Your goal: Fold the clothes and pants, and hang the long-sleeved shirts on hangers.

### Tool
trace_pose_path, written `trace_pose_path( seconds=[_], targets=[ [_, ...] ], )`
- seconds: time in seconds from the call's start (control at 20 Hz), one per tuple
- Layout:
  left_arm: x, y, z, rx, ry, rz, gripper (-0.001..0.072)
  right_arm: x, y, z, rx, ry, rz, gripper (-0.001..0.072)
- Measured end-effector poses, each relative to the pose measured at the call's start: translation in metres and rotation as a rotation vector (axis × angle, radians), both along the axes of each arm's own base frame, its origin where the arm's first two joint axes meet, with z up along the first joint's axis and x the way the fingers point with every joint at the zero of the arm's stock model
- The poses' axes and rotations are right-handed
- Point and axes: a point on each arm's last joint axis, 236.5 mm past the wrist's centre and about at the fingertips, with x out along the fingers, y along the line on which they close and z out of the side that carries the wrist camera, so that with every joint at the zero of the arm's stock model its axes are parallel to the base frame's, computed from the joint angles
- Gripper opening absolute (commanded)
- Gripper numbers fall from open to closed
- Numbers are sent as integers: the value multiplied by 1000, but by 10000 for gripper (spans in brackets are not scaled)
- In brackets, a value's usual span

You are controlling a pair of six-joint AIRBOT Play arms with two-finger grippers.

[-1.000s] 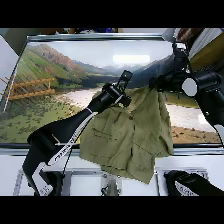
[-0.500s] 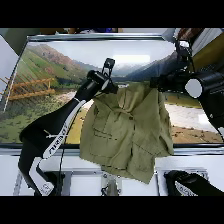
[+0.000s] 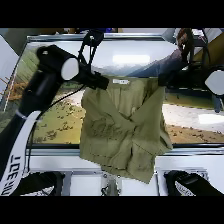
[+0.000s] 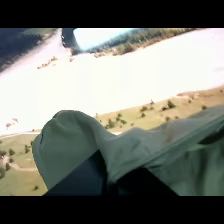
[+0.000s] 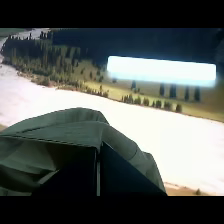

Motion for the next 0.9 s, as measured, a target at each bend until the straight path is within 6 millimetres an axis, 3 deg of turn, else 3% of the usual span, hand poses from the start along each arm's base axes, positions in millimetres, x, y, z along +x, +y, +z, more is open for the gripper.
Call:
trace_pose_path(
  seconds=[0.1,0.2,0.5,0.7,0.9],
  targets=[
    [-33,-1,3,-15,49,-46,17,-22,4,-4,-1,71,22,13],
    [-55,6,-8,-4,100,-55,17,-46,10,-16,-13,154,55,14],
    [-101,27,-83,76,275,-56,17,-110,40,-67,-43,371,119,14],
    [-113,37,-122,127,332,-107,17,-115,53,-79,-30,379,122,14],
    [-118,36,-132,61,383,-170,17,-108,60,-79,-4,348,113,14]
  ],
)
